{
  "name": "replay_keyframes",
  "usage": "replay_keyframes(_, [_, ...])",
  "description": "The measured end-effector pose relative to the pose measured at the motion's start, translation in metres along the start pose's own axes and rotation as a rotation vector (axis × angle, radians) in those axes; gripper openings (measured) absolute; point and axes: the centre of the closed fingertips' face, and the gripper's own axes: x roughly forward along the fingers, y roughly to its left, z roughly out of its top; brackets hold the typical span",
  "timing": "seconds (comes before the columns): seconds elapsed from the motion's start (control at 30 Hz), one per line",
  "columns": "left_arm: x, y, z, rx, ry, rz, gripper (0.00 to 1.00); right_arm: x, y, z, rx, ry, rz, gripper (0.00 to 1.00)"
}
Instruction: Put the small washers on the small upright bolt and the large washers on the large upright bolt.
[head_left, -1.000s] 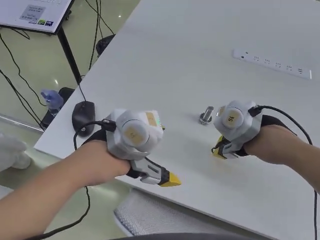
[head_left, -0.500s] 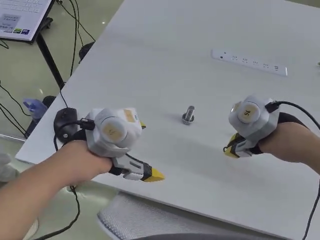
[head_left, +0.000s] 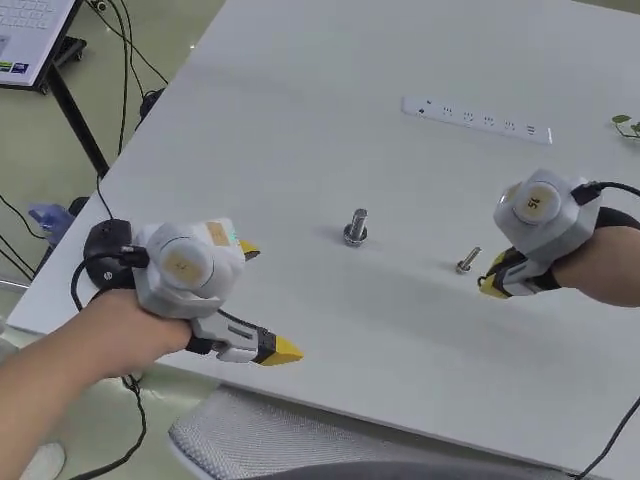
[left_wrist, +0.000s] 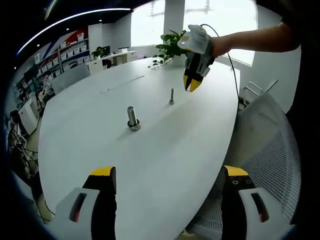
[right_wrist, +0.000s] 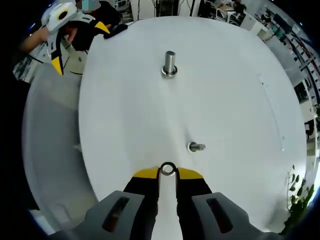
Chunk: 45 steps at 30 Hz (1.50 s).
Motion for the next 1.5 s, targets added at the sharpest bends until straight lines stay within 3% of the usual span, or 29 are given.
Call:
replay_keyframes(0.17, [-0.001,0.006,-0.001,-0.006,0.003,0.029,0.96,-0.005,-0.018,0.002,0.026,-0.02,-0.012,0.13])
replay_keyframes(0.4, [0.001,0.005,-0.003,-0.006,0.017,0.026,0.96,-0.008,-0.037,0.006,0.025,-0.03,-0.028,0.13])
replay_keyframes(0.77, [0.007,0.007,0.001,-0.012,0.005,0.022,0.99,0.0,-0.051,0.02,0.011,-0.047,-0.028,0.13])
replay_keyframes(1.13, [0.005,0.002,-0.004,-0.012,0.011,0.012,0.99,0.012,-0.05,0.024,-0.005,-0.03,-0.021,0.13])
replay_keyframes(1.5, [0.003,0.006,-0.008,-0.025,0.019,0.01,0.97,0.021,-0.047,0.024,-0.026,-0.003,-0.017,0.13])
